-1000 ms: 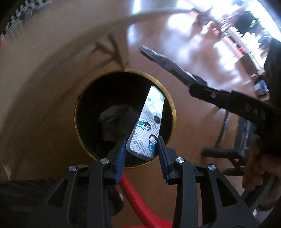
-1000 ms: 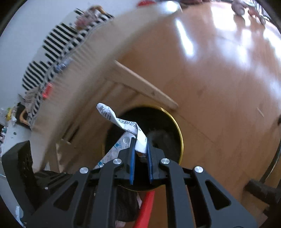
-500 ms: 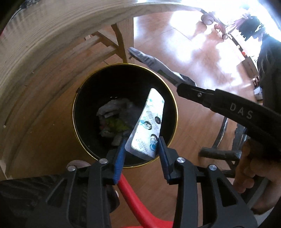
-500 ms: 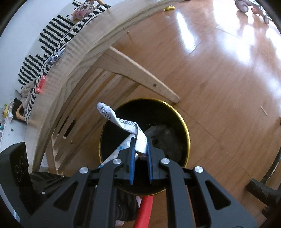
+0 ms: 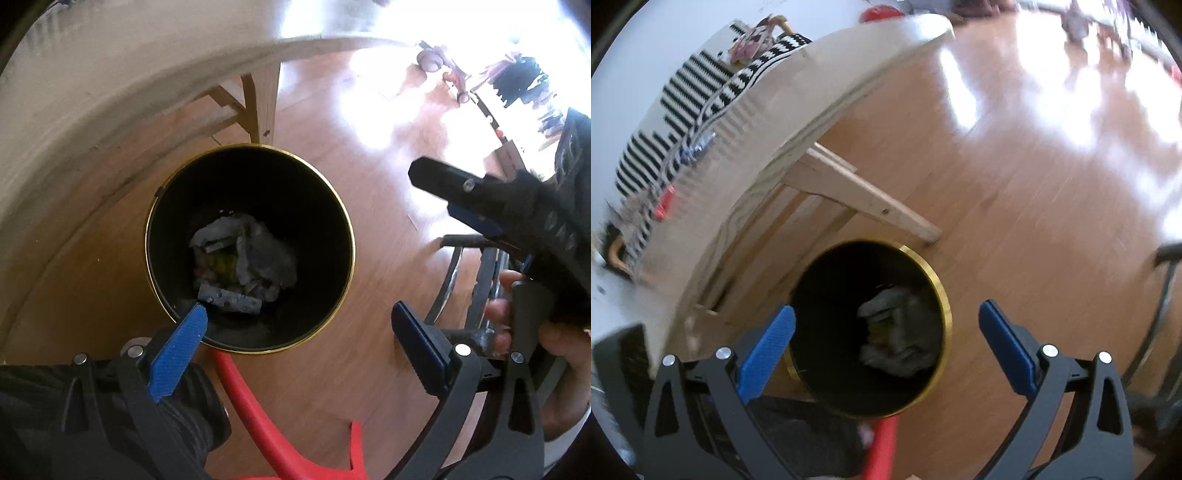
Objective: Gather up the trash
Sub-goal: 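Move both grippers back over the table toward the cigarette box and crumpled paper, then grasp the red cigarette box with the left gripper while the right gripper grasps the crumpled blue-white paper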
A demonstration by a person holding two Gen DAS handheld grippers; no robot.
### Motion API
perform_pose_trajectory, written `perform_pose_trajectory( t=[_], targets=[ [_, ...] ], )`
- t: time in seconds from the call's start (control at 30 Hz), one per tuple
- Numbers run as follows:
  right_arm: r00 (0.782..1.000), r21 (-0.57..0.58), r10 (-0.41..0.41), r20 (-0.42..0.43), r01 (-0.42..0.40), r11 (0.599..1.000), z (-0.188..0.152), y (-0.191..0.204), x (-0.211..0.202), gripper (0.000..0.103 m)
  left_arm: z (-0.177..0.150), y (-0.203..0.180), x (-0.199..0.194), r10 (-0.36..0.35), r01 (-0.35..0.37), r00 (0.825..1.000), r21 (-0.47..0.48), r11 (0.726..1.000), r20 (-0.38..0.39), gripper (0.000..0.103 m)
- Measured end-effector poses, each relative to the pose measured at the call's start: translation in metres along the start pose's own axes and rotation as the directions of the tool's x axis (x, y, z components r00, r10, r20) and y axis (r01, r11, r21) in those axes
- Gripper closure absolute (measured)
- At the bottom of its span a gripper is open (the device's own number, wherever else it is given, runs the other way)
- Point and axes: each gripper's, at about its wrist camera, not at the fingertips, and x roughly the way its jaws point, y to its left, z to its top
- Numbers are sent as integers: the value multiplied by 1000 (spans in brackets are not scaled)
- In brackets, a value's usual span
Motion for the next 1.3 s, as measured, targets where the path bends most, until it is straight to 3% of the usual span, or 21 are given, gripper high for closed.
perform_pose_trajectory(
  t=[0.13,0.2,0.3,0.37,0.47,0.53,0.73,0.83,0.97,1.0,1.17,1.3],
  targets=[
    [995,-55,-47,84,52,997,1,13,-19,7,-1,-3,-36,-100,102,993,-42,994,60,6],
    [991,-54,-38,129,45,997,14,20,-29,7,3,-4,-59,-99,101,989,-18,995,110,6],
    [979,-104,23,201,-2,995,38,49,-42,7,16,5,-108,-2,-4,970,27,1000,242,6],
    [976,-164,50,210,-15,986,51,71,-40,7,25,24,-137,77,-78,944,-11,997,321,6],
    [981,-281,60,186,-6,960,66,112,-21,7,39,72,-175,220,-192,889,-108,975,401,6],
    [985,-353,72,157,-12,936,72,140,-6,7,47,104,-186,307,-262,867,-165,951,392,6],
    [994,-527,89,64,-42,849,93,213,47,7,66,213,-186,438,-358,860,-302,883,263,6],
    [996,-548,84,11,-64,834,110,238,74,7,76,258,-182,437,-334,870,-380,862,227,6],
    [998,-595,63,-8,-55,802,131,267,104,7,93,288,-168,423,-323,885,-401,857,192,6],
    [998,-602,60,-10,-54,796,137,271,110,7,99,291,-167,449,-350,871,-389,852,200,6],
    [999,-669,45,7,-29,743,159,307,142,7,134,311,-165,468,-384,860,-347,855,202,6],
    [997,-713,81,-13,-66,698,175,333,163,7,160,336,-162,517,-422,823,-358,833,234,5]
  ],
)
